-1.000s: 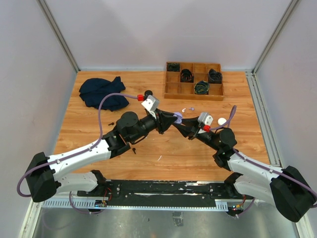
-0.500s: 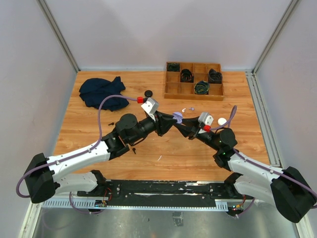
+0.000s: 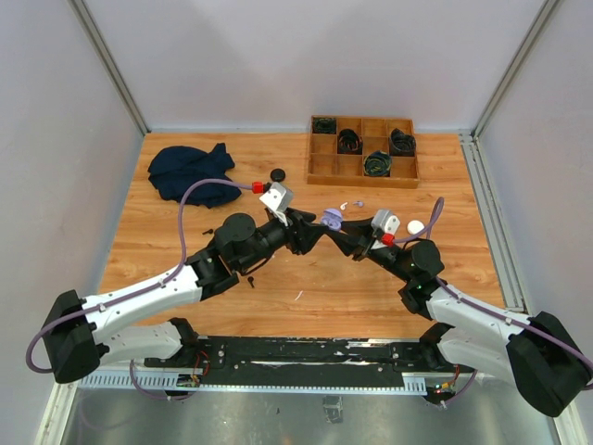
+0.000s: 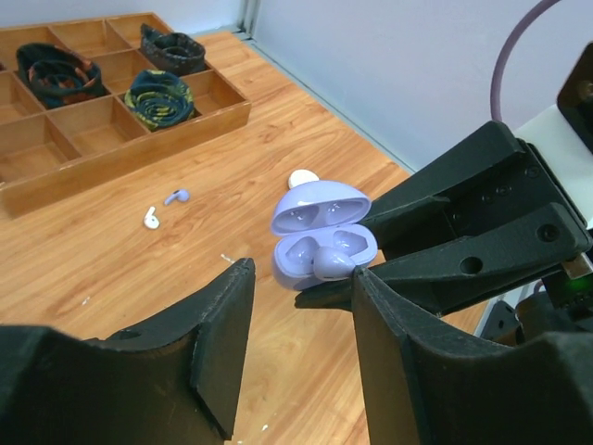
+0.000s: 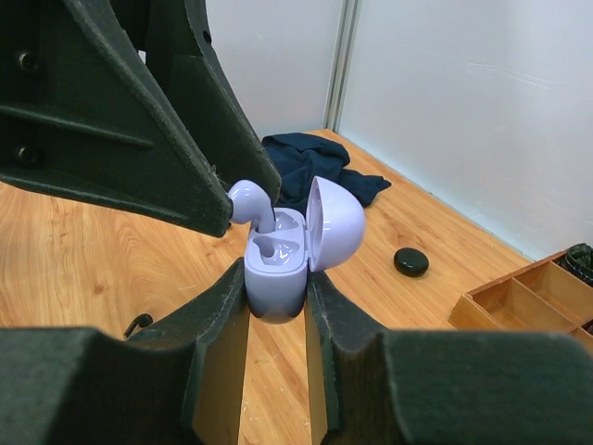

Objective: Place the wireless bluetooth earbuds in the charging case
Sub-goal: Place the earbud in the charging case.

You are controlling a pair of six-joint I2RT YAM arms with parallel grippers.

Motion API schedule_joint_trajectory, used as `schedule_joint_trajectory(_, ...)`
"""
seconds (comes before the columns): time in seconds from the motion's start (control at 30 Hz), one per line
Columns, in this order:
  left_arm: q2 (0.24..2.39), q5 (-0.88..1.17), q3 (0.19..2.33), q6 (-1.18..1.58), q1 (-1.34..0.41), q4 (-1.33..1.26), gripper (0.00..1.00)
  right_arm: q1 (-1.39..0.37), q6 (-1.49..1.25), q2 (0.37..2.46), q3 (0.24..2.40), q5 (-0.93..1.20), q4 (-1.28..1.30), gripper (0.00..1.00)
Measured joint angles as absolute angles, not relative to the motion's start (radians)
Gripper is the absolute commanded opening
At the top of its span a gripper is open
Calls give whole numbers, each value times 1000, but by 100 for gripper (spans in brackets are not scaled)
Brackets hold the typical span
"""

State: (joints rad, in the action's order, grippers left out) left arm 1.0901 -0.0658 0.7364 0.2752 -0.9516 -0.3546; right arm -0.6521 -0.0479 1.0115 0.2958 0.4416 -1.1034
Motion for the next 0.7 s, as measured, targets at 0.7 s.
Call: schedule_joint_trajectory(0.7, 1058, -210, 767, 304, -952, -219, 57, -652, -55, 1001, 296, 428, -1125, 2)
